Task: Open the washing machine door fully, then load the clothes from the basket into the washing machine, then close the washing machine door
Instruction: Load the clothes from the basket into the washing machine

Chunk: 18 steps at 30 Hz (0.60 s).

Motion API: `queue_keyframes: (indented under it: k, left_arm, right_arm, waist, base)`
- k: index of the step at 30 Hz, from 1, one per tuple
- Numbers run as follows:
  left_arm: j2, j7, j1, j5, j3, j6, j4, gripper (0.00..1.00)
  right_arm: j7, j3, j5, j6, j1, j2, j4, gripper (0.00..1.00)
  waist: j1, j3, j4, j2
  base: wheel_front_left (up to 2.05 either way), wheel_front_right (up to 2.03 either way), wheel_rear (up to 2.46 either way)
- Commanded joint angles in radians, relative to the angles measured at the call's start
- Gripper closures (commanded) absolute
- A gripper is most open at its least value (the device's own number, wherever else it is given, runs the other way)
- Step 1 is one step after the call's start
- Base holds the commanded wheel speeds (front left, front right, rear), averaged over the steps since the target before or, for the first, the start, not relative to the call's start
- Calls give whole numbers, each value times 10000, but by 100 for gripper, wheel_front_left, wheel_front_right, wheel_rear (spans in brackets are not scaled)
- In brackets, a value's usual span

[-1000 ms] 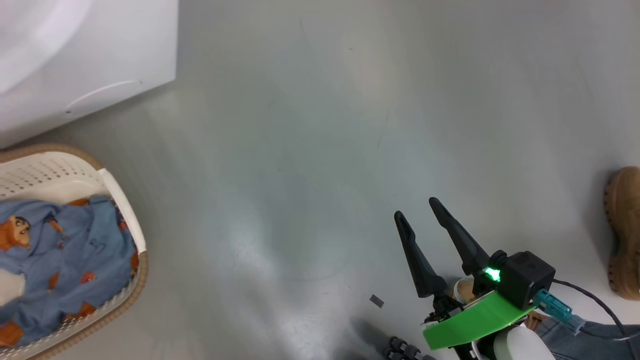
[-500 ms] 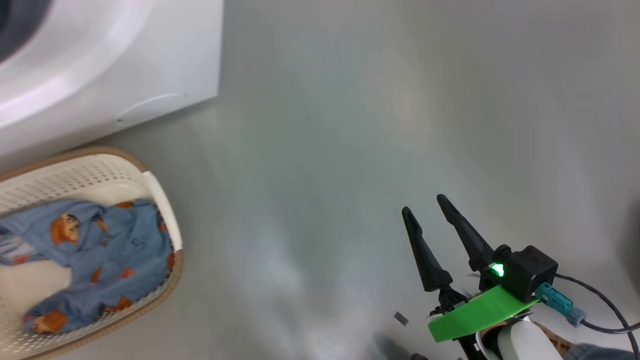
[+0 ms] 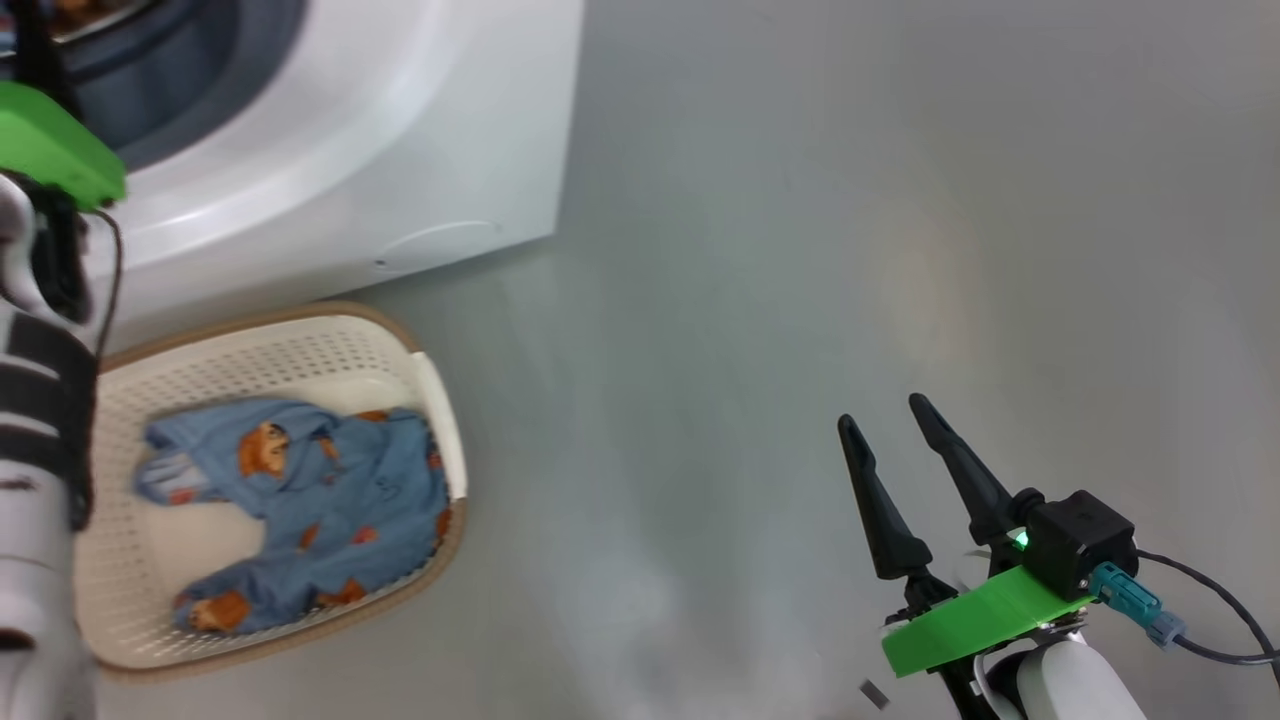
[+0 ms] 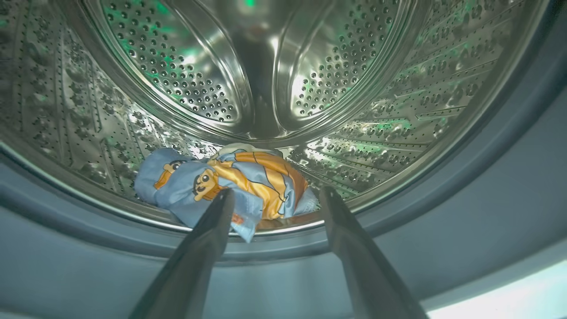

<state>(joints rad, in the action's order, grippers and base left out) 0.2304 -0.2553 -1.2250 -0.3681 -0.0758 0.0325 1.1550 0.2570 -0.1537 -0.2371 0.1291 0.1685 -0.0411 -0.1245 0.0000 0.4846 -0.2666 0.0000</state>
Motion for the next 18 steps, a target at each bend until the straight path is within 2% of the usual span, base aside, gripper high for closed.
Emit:
queue_keyframes:
  k: [1, 8, 12, 18]
  left_arm:
    - [327, -61, 347, -52, 165, 66, -494, 0]
    - [-79, -63, 1504, -140, 314, 366, -1692, 0]
    - [-521, -63, 2643, -242, 311, 627, -2443, 0]
    - [-889, -64, 4063, -161, 196, 754, -3337, 0]
  right_arm:
    - [48, -146, 124, 16, 64, -91, 144, 0]
    - [48, 121, 346, 16, 124, -91, 93, 0]
    - [48, 299, 473, 16, 146, -91, 55, 0]
    - [48, 460, 586, 16, 75, -91, -44, 0]
  waist:
    - [0, -416, 511, 0]
    - [0, -612, 1131, 0]
    - [0, -877, 1540, 0]
    - [0, -1361, 1919, 0]
  base:
    - [0, 0, 0]
    - [0, 0, 0]
    - [0, 0, 0]
    - [0, 0, 0]
